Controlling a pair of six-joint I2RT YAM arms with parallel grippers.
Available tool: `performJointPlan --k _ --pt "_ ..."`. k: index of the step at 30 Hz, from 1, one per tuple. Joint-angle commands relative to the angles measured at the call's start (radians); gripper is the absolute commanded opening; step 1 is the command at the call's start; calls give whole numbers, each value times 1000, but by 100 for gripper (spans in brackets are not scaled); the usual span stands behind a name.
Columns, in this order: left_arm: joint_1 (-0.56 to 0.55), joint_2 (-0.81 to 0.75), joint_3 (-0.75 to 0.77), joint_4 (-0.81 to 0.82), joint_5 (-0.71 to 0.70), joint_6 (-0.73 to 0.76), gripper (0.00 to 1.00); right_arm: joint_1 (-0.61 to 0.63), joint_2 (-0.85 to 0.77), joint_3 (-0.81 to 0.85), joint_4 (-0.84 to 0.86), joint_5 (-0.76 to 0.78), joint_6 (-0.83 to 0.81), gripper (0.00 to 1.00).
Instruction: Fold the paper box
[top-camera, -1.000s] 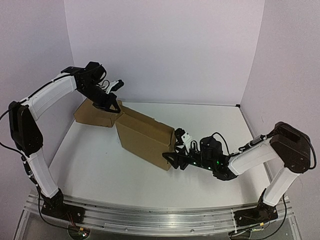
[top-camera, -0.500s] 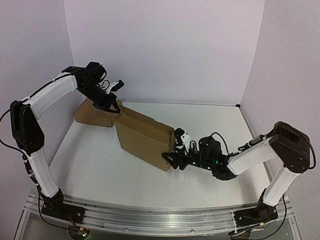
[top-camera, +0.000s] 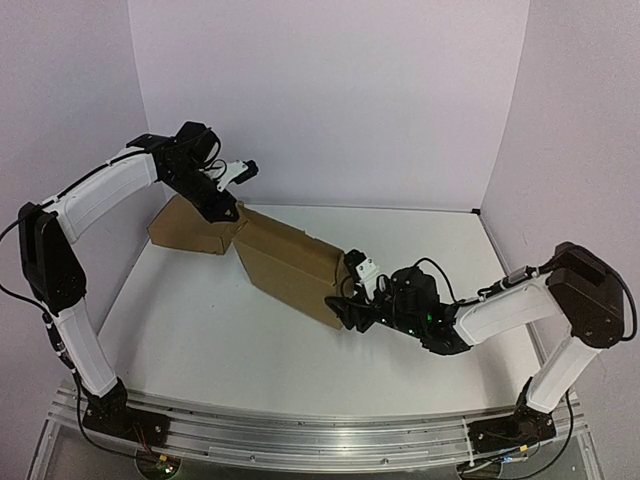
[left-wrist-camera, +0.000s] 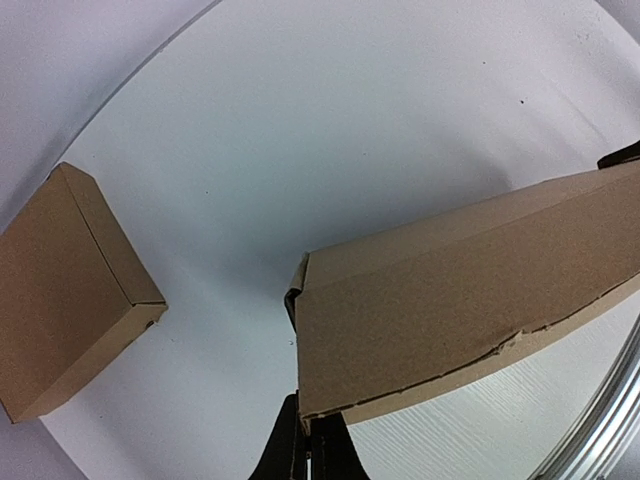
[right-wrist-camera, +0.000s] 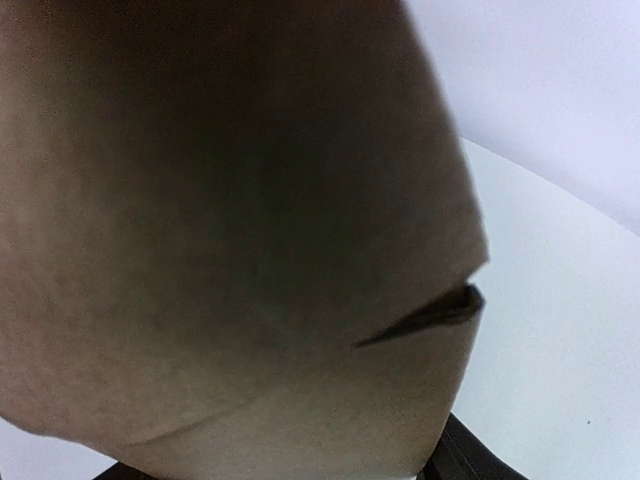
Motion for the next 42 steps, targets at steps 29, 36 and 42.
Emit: performJointPlan --k 29,36,42 --pt "31 -69 -155 28 388 -213 0 -11 -79 -12 -208 55 -147 35" --pt "30 -109 -166 89 265 -122 0 -10 -86 -26 -192 21 -110 35" --pt "10 -133 -202 109 236 -112 0 -11 -89 -28 -188 24 -105 34"
